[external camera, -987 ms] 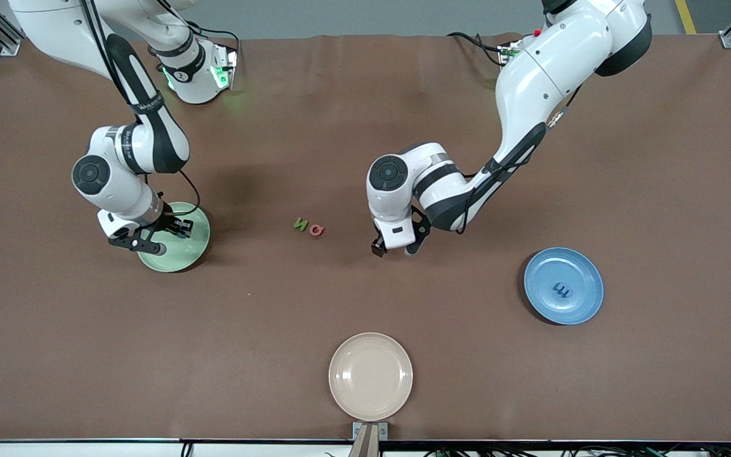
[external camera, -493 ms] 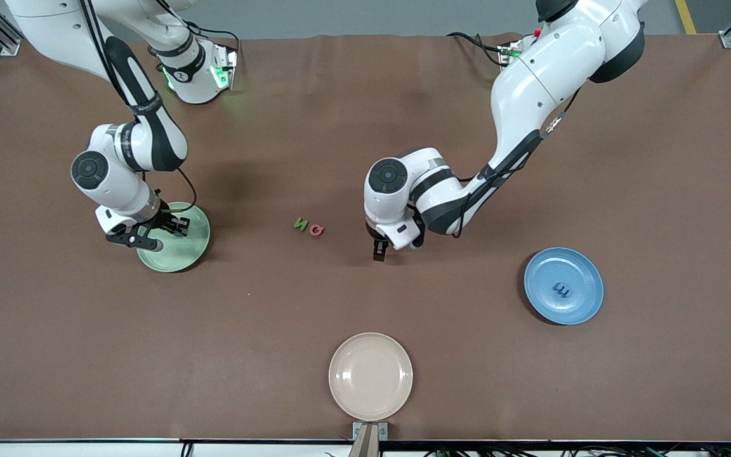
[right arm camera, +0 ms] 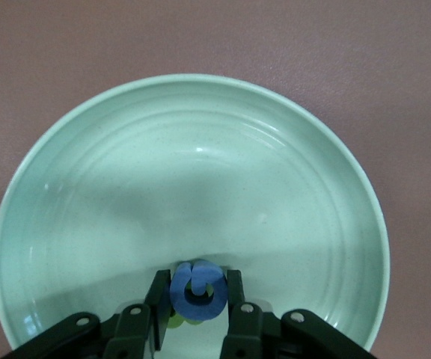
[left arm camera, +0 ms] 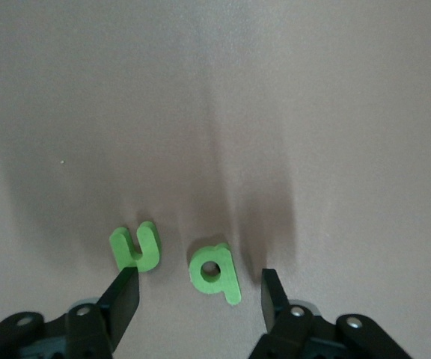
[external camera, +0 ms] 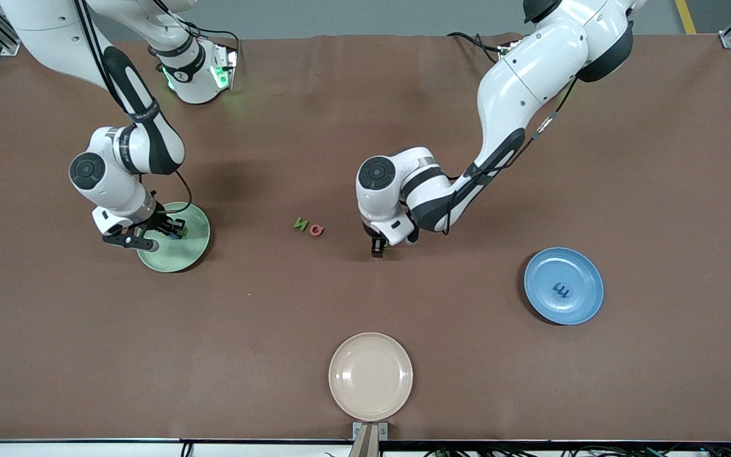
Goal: Sort upper and lower case letters into plates
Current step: 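Release the C on the green plate while the left gripper places u on blue plate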
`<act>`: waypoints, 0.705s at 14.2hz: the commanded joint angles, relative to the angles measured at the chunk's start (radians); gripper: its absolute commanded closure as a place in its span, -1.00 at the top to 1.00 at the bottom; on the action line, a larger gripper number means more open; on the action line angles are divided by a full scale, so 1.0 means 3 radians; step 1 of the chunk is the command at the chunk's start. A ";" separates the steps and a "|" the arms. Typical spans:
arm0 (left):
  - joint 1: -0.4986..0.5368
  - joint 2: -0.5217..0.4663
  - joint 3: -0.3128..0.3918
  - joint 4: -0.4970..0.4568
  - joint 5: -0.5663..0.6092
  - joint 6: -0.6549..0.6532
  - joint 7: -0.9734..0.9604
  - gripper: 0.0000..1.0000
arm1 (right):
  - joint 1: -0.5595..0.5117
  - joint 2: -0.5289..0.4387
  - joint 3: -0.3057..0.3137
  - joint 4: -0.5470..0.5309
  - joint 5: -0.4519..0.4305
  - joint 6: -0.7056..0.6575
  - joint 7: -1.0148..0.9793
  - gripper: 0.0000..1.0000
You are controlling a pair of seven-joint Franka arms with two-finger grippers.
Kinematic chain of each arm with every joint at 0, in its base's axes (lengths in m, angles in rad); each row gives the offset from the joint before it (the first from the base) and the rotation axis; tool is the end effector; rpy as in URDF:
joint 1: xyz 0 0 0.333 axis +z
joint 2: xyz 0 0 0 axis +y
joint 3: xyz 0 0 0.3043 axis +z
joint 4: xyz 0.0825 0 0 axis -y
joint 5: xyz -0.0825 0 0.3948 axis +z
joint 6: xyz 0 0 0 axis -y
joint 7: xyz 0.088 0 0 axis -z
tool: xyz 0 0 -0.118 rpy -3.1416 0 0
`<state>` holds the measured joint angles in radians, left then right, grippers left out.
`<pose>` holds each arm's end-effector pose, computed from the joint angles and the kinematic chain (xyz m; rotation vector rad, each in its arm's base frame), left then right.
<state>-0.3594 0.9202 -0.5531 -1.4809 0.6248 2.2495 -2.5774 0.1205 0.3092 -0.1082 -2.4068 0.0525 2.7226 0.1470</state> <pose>0.4970 -0.5113 0.1544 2.3354 2.0665 0.0700 0.4984 0.0011 0.1558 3.1187 -0.2773 0.0156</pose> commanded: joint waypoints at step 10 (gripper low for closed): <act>-0.0050 0.0159 0.0054 0.0232 -0.0032 0.0095 -0.0055 0.33 | -0.0049 -0.0059 0.0054 -0.0015 -0.0027 -0.0199 0.0037 -1.00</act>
<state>-0.3602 0.9470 -0.5445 -1.4427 0.6247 2.2688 -2.5830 0.1205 0.3067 -0.1061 -2.3987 0.0526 2.6758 0.1477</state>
